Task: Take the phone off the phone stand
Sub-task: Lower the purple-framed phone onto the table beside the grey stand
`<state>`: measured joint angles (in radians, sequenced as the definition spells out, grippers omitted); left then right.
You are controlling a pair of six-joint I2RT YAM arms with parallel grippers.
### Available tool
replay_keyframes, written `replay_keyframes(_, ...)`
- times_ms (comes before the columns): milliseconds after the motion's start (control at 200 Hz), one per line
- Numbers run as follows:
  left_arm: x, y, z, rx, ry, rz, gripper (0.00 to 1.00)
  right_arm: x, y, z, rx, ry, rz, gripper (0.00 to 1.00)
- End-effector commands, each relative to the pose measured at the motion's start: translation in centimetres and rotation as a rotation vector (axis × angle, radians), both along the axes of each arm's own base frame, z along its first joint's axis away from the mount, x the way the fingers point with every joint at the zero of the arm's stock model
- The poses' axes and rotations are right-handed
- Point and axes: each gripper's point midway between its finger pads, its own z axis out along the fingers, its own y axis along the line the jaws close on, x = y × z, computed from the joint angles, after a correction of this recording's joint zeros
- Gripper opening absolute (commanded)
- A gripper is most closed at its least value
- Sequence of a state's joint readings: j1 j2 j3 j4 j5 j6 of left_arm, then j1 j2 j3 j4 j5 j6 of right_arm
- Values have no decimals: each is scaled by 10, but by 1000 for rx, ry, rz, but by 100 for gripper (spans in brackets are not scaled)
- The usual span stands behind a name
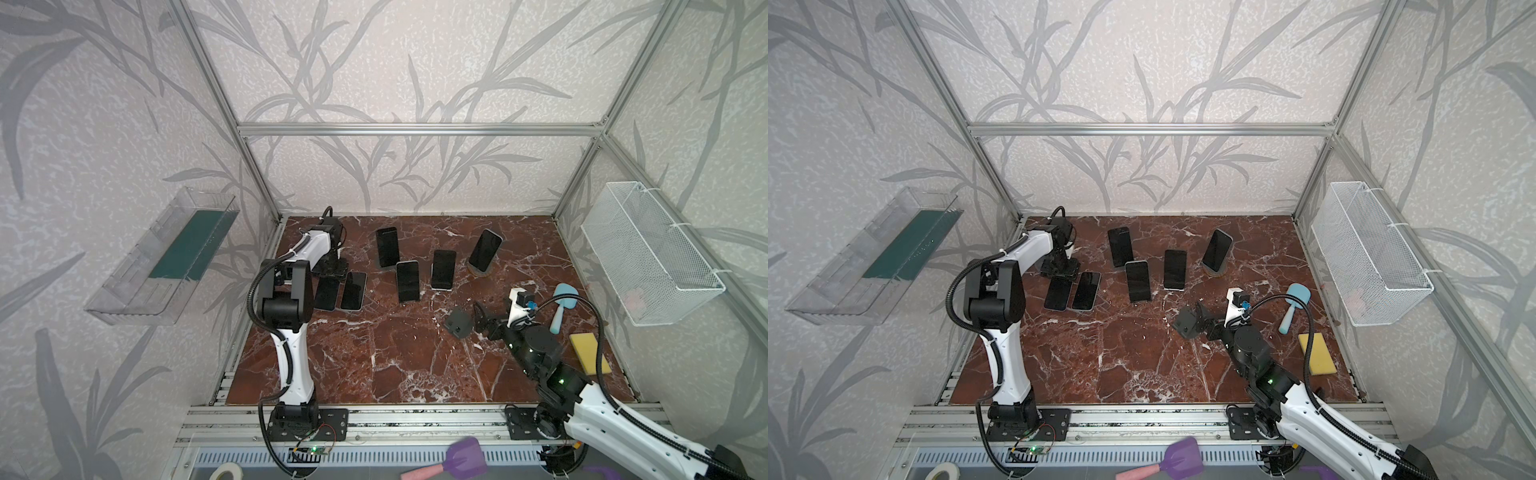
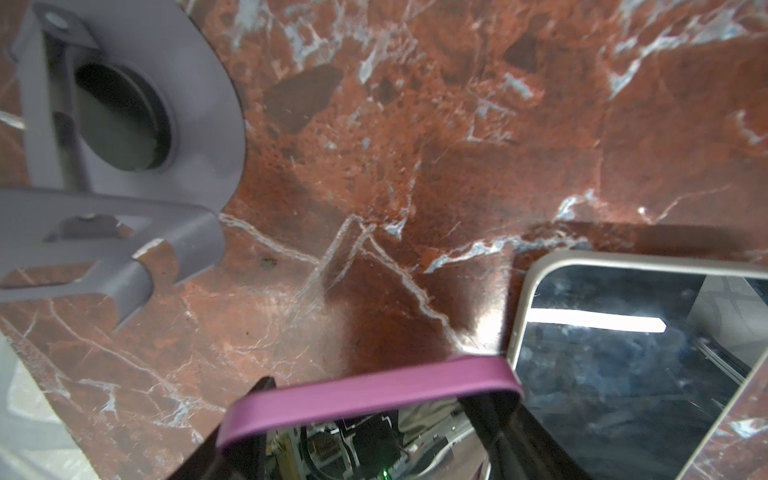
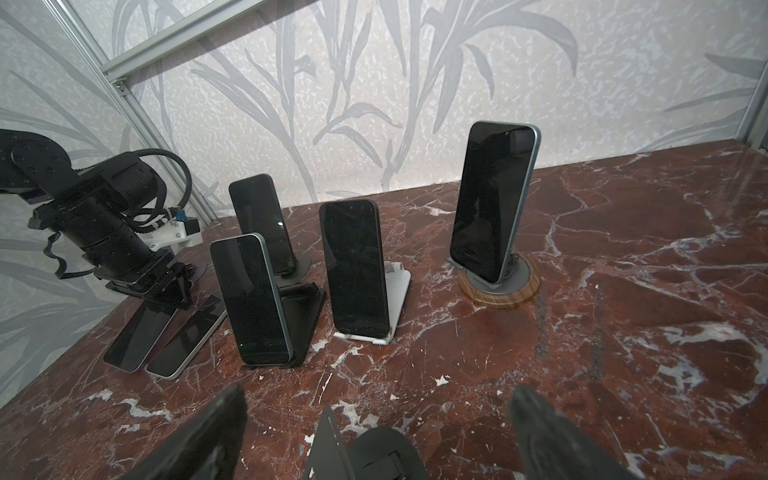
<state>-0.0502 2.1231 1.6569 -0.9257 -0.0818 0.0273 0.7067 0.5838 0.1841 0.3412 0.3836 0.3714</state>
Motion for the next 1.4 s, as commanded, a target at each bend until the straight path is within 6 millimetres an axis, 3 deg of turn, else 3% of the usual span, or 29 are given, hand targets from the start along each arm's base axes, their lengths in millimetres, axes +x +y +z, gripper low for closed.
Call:
replay_keyframes(0,-2,-2,-4,-17,35,-9,52,2,1,27,55,-56,-6,98)
replay_keyframes(510,-8,-9,-27,-54,117,-21,63,3,3,26,51,-52,4,97)
replay_keyframes(1180,0,-7,-13,-45,90,-25,71,4,4,23,43,-45,1,97)
replay_keyframes(1395,-3,-8,-19,-54,106,-29,73,5,4,22,40,-42,2,97)
